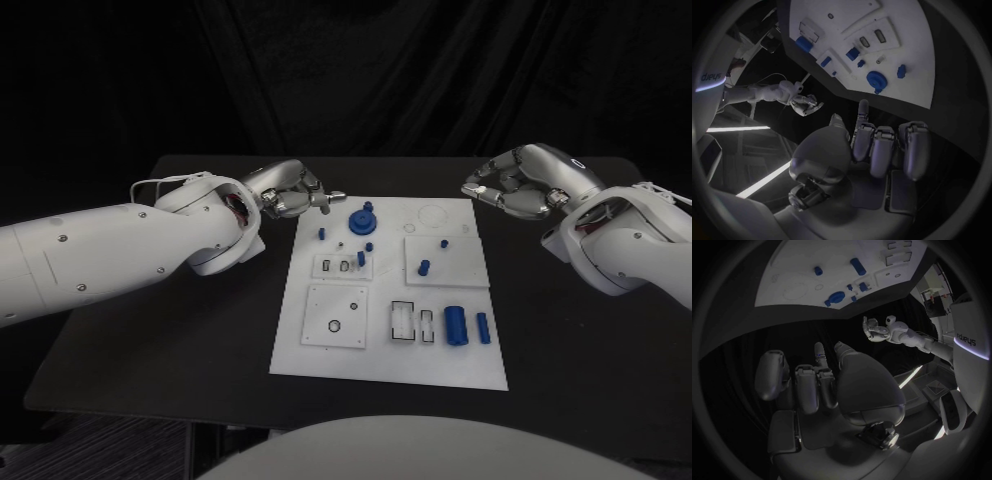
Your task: Assemble the parts on the task board
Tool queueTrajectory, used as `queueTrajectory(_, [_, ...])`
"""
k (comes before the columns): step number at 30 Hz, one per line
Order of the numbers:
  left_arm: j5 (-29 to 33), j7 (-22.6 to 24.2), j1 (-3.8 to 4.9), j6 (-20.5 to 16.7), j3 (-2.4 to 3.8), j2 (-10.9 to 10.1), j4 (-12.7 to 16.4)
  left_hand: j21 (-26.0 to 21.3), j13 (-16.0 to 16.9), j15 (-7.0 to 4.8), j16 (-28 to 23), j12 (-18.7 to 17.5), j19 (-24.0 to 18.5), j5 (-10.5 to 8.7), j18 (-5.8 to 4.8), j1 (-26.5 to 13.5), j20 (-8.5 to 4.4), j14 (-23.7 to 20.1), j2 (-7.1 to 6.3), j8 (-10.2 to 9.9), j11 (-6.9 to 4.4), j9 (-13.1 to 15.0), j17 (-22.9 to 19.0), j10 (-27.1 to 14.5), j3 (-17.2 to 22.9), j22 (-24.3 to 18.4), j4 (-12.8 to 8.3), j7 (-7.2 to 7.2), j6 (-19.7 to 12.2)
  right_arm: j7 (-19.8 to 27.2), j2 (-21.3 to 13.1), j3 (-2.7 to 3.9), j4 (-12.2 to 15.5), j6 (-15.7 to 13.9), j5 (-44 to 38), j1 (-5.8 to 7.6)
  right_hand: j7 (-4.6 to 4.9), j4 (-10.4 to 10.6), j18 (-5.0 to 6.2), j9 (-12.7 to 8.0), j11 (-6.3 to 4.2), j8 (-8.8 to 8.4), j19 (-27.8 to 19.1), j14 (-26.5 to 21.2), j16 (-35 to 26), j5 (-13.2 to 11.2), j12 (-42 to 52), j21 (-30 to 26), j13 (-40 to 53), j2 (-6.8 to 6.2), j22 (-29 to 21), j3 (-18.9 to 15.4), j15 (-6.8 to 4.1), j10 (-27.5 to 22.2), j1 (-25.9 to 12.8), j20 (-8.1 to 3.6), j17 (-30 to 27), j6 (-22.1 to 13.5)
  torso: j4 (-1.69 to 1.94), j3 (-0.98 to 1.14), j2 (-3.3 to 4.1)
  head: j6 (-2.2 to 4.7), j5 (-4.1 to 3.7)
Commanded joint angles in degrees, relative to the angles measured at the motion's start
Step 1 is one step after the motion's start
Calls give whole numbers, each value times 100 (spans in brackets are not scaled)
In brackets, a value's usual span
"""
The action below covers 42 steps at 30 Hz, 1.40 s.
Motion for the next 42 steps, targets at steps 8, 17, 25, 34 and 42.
queueTrajectory(8, [-846,-1566,17,1106,5,343,6,189,1507,-306,15,614,518,-143,-207,-387,-275,598,12,1121,-584,1807,1505,891,-108,1173,-3,-272,-138,537,-42,2,-123,-250,1030,-118,11,-7,141,-71,41,4,-370,-53,-479,65,-316,-683,789,20,666,23,48,-381,-29,32,385,39,-57,68,-15,2,80])
queueTrajectory(17, [-869,-2054,17,1883,5,724,-68,184,1507,-329,15,614,519,-85,-206,-365,-301,598,-1,1155,-600,2118,1505,891,-88,1173,-21,-281,-245,576,-37,2,-167,-239,1088,-190,13,-13,131,-93,42,13,-325,-19,-444,189,-311,-660,788,6,678,81,46,-353,68,32,405,66,-90,103,-21,2,94])
queueTrajectory(25, [-872,-2148,16,2194,5,933,-89,168,1507,-326,15,614,491,-69,-197,-355,-303,598,3,1085,-590,2213,1505,891,-67,1139,-21,-266,-319,518,16,2,-202,-210,1095,-232,12,-18,130,-124,38,13,-285,7,-425,407,-330,-676,750,-30,683,168,40,-370,207,25,404,80,-98,126,-32,2,25])
queueTrajectory(34, [-873,-2196,13,2331,5,1102,-192,159,1507,-323,15,614,475,-43,-192,-351,-301,598,20,1061,-587,2250,1505,891,-50,1120,-21,-265,-320,471,27,2,-211,-227,1097,-258,15,-18,129,-134,38,9,-275,16,-414,464,-342,-681,731,-41,685,194,39,-387,242,23,410,75,-119,168,-48,2,50])
queueTrajectory(42, [-873,-2268,10,2397,5,1220,-280,124,1507,-325,15,614,412,3,-172,-379,-302,598,49,1019,-591,2392,1505,891,-26,1047,-16,-269,-298,462,58,2,-204,-231,1097,-266,15,-17,130,-138,38,8,-272,19,-412,487,-343,-686,727,-46,685,204,38,-387,253,22,409,75,-141,180,-52,2,95])
